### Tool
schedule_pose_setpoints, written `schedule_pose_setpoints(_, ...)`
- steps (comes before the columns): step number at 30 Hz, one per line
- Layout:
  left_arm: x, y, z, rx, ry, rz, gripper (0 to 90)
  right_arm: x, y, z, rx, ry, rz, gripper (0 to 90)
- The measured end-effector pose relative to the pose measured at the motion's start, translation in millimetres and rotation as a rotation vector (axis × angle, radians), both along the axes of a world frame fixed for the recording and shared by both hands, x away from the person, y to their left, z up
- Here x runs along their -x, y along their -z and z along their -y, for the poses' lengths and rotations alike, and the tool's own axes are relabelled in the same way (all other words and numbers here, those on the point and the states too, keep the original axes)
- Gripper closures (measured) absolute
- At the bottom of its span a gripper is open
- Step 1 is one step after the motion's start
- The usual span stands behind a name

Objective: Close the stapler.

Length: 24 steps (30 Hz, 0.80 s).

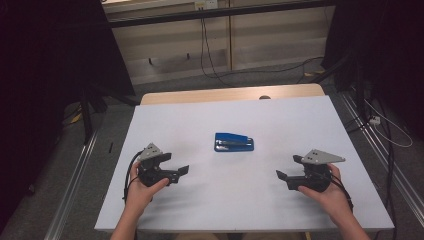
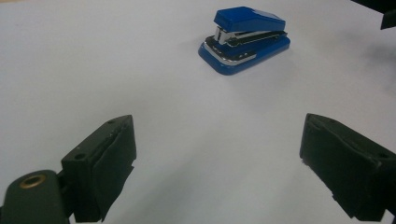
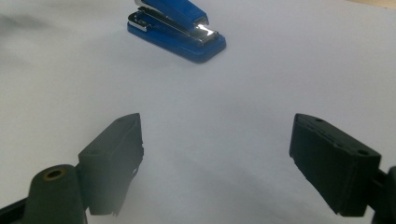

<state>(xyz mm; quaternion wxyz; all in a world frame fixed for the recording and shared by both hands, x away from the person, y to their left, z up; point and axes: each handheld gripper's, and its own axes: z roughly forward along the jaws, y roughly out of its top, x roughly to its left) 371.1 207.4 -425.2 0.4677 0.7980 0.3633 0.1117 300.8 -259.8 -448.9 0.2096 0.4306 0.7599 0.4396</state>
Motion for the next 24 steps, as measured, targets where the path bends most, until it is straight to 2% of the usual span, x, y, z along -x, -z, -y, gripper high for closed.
schedule_pose_setpoints(14,12.5,0.8,-26.0,-0.020,-0.055,0.017,11.7,14.2,0.4,5.1,0.005,-0.008,0.005,17.2)
schedule_pose_setpoints(20,16.1,1.8,-32.3,-0.029,-0.050,0.025,11.7,19.0,0.8,8.0,0.001,-0.006,0.006,17.2)
schedule_pose_setpoints(24,18.2,3.1,-36.2,-0.019,-0.057,0.029,11.7,20.0,0.9,10.5,0.007,-0.006,0.012,17.2)
